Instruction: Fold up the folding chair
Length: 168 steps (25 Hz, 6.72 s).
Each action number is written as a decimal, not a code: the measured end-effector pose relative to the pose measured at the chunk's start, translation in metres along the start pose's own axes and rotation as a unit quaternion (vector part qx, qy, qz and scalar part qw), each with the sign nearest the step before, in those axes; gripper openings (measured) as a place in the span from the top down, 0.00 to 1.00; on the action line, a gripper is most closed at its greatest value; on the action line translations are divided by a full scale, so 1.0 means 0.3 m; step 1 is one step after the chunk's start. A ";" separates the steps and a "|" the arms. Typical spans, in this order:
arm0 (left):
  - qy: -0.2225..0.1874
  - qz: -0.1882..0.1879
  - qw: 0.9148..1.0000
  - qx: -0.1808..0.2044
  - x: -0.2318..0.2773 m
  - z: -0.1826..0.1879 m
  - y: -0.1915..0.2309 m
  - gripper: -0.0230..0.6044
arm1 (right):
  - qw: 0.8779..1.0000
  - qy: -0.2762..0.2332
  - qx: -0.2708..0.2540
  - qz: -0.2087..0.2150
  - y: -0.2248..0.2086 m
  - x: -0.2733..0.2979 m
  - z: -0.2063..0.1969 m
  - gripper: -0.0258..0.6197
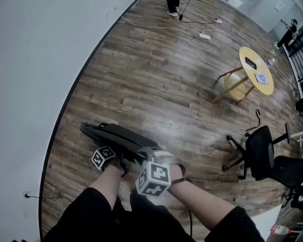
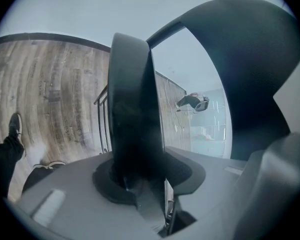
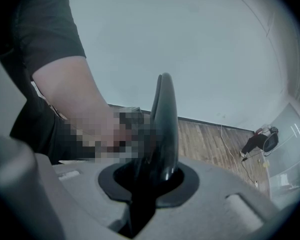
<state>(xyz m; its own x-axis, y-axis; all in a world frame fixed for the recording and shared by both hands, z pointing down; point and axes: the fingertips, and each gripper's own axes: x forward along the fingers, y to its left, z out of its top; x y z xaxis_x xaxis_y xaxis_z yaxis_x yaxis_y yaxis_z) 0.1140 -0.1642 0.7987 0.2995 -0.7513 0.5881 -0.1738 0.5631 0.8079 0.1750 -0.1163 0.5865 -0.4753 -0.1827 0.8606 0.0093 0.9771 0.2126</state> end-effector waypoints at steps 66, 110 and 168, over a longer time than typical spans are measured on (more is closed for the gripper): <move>0.336 -0.213 0.765 0.507 -0.672 0.205 -0.439 0.64 | 0.996 -0.007 0.076 0.052 -0.254 0.005 -0.088 0.87; 0.311 -0.115 0.171 0.928 -0.313 0.035 -0.848 0.48 | 0.995 -0.018 0.068 0.066 -0.332 0.020 -0.042 0.87; 0.364 0.077 0.388 0.843 -0.632 0.265 -0.502 0.88 | 0.941 -0.025 -0.244 0.232 -0.212 0.119 0.342 0.88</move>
<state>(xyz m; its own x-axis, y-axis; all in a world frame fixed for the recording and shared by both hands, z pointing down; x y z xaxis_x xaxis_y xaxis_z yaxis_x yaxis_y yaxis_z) 0.0086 -0.1338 0.5686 0.2420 -0.1112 0.9639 -0.4247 -0.9053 0.0022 0.0673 -0.1737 0.5563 -0.3615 0.2688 0.8928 0.6235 0.7817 0.0171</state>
